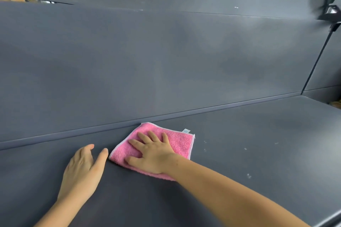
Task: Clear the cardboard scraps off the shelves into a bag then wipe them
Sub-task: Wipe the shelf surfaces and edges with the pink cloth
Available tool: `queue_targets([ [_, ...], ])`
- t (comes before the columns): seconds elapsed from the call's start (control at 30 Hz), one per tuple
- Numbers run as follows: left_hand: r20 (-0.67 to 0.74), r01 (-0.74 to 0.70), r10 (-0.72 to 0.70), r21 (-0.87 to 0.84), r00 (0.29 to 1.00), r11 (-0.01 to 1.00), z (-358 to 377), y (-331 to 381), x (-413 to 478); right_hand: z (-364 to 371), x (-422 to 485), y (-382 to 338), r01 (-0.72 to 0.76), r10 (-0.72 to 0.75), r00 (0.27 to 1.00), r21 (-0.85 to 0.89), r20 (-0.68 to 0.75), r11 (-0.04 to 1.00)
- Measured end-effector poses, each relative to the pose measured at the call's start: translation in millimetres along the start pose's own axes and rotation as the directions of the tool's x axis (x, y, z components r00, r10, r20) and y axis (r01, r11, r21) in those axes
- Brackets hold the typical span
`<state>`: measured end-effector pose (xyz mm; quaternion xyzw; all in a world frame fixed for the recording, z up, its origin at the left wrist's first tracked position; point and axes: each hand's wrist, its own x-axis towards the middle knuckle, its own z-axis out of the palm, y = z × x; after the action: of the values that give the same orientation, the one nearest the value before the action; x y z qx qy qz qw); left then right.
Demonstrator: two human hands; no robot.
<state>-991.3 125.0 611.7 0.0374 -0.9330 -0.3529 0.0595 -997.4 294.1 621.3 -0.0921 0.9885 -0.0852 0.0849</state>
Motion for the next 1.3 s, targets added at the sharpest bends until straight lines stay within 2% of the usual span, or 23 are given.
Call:
queue_targets([
  [0.23, -0.012, 0.036, -0.037, -0.037, 0.999, 0.999, 1.0, 0.5, 7.6, 2.2, 21.7, -27.7, -0.046, 0.045, 0.999, -0.02, -0.024, 0.999],
  [0.47, 0.004, 0.032, -0.032, -0.07, 0.999, 0.997, 0.0, -2.2, 7.9, 18.2, -47.1, -54.5, 0.204, -0.203, 0.979, -0.03, 0.007, 0.979],
  [0.6, 0.008, 0.01, -0.01, -0.052, 1.0, 0.999, -0.4, -0.2, 4.9, 19.5, -78.3, -38.8, 0.245, -0.245, 0.969, -0.011, 0.031, 0.969],
  [0.7, 0.01, 0.015, -0.015, -0.035, 1.0, 0.999, -0.5, 2.9, 2.5, 14.8, -82.8, -24.5, 0.211, -0.211, 0.977, -0.013, 0.013, 0.977],
  [0.83, 0.006, 0.027, -0.027, 0.004, 1.0, 1.0, 0.0, 6.2, 0.7, 7.5, -71.4, -4.0, 0.073, -0.073, 0.997, -0.025, 0.009, 0.997],
  [0.97, 0.002, 0.029, -0.029, 0.02, 1.0, 0.999, 0.5, 4.9, 2.2, 9.3, -62.1, -11.7, 0.011, -0.011, 1.0, -0.046, 0.013, 0.999],
  [1.17, 0.009, 0.023, -0.023, 0.022, 1.0, 0.999, -2.8, 3.2, -0.9, 26.5, -112.6, -46.0, 0.223, -0.223, 0.975, -0.036, 0.022, 0.974],
  [1.3, 0.014, 0.029, -0.03, 0.024, 0.999, 0.999, -3.9, 4.9, -3.5, 27.8, -137.9, -30.9, 0.259, -0.257, 0.964, -0.012, 0.063, 0.966],
])
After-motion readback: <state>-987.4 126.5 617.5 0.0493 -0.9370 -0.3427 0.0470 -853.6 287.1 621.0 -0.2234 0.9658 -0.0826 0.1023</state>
